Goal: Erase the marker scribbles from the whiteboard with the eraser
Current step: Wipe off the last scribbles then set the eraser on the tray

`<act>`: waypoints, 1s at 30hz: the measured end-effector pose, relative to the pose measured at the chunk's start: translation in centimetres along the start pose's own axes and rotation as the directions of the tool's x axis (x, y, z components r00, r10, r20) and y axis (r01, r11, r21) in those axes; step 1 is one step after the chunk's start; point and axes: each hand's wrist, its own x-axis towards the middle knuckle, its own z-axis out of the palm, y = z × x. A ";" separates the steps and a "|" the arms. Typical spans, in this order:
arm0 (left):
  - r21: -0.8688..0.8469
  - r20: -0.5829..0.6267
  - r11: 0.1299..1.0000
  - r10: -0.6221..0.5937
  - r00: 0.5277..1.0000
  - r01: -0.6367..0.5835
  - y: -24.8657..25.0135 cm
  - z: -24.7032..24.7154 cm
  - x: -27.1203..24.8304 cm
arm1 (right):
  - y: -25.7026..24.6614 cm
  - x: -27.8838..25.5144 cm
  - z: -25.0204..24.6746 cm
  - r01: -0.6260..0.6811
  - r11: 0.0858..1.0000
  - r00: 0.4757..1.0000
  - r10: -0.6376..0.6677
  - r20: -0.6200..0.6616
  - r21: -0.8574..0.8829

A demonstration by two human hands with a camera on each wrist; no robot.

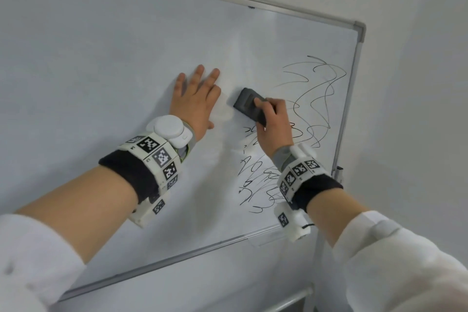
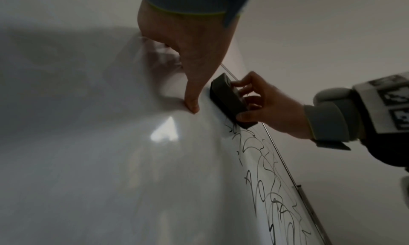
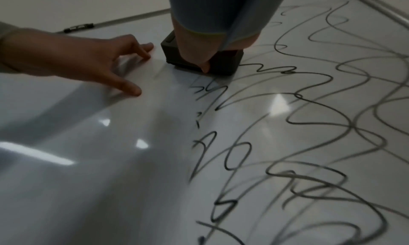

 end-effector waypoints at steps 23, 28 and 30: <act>-0.001 0.070 0.988 -0.151 0.986 0.151 3.6 0.4 1.0 | 4.5 2.2 -2.7 0.223 0.973 0.974 -0.219 0.058 -0.056; -0.015 0.079 0.980 -0.196 0.978 0.197 4.6 0.8 0.7 | 6.3 -3.2 -0.5 0.393 0.919 0.917 -0.388 0.094 -0.034; -0.001 0.084 0.980 -0.198 0.977 0.199 4.9 1.0 0.5 | 6.8 -5.2 0.0 0.441 0.897 0.891 -0.434 0.136 -0.023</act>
